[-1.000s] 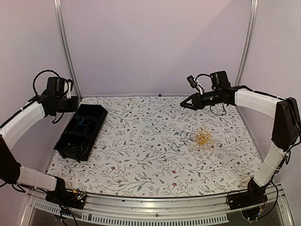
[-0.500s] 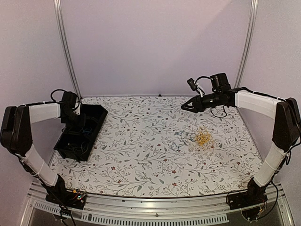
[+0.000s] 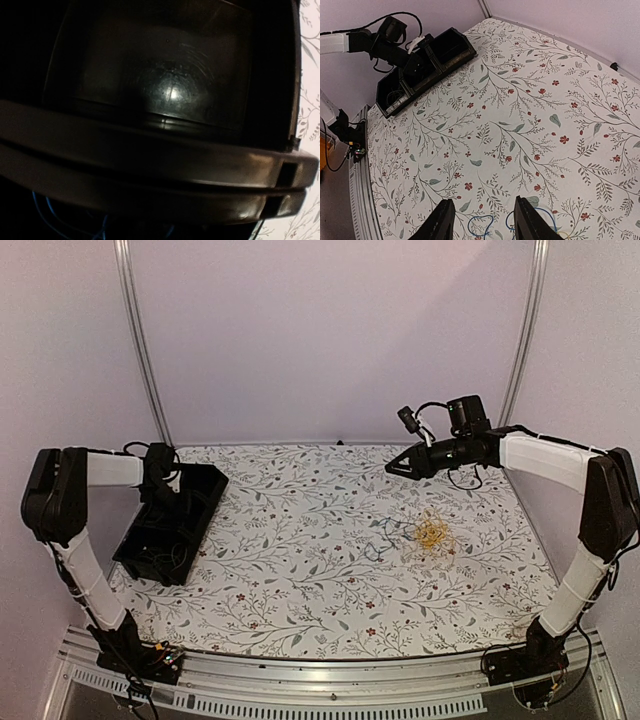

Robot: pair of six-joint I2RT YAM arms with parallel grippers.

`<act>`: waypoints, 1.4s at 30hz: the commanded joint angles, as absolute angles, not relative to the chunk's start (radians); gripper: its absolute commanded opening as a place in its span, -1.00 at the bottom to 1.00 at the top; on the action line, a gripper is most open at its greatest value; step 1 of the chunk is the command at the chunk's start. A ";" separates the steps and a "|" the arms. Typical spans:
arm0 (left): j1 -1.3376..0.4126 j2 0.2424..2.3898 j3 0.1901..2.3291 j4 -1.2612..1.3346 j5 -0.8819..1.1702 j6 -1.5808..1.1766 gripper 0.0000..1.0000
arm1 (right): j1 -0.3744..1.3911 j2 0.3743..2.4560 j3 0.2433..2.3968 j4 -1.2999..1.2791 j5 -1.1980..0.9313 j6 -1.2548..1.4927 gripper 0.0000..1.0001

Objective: Untangle the cables

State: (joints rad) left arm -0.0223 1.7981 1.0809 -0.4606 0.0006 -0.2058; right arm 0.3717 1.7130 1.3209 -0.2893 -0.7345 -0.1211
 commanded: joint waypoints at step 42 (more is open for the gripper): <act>-0.719 1.706 1.380 -0.182 0.137 -0.336 -0.03 | 0.473 2.034 1.434 -0.501 -0.385 -0.845 -0.06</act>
State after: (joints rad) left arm -0.7120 1.7111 1.3720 -0.2539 0.1173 -0.3058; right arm 0.4477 2.0029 1.3930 -0.5243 -0.4274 -0.8059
